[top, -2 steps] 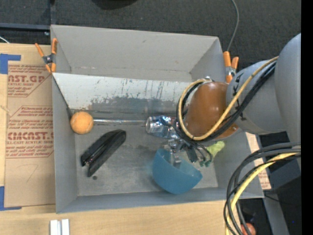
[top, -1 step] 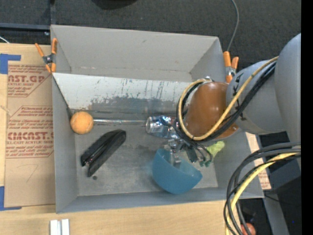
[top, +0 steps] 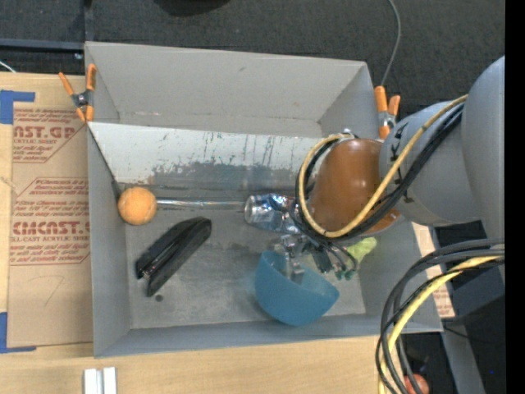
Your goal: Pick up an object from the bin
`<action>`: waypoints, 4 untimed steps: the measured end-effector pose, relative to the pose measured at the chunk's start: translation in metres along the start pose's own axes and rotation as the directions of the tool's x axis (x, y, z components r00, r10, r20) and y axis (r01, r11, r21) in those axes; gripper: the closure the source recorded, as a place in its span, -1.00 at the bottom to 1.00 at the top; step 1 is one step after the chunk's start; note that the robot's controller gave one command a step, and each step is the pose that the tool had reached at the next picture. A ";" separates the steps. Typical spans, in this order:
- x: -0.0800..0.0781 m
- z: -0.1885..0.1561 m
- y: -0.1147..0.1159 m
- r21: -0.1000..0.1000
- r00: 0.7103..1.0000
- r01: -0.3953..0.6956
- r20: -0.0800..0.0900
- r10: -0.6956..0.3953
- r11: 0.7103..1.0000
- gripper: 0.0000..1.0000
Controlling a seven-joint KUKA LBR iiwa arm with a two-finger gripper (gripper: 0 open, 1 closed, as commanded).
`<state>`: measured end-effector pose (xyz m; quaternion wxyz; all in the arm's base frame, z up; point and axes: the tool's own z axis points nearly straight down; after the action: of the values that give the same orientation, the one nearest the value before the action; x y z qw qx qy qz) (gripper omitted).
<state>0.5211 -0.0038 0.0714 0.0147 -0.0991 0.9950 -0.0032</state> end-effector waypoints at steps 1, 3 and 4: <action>0.003 0.001 -0.008 -0.001 0.970 0.245 0.003 -0.245 0.970 1.00; 0.005 0.001 0.018 0.000 0.991 0.134 0.007 -0.134 0.991 1.00; 0.016 -0.001 0.074 0.000 0.963 0.271 0.015 -0.271 0.963 -1.00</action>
Offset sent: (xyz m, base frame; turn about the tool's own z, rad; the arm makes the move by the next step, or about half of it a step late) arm -0.0098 0.0158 -0.0014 -0.1332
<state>0.4903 0.0659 0.0708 0.0216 -0.2342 0.9719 -0.0036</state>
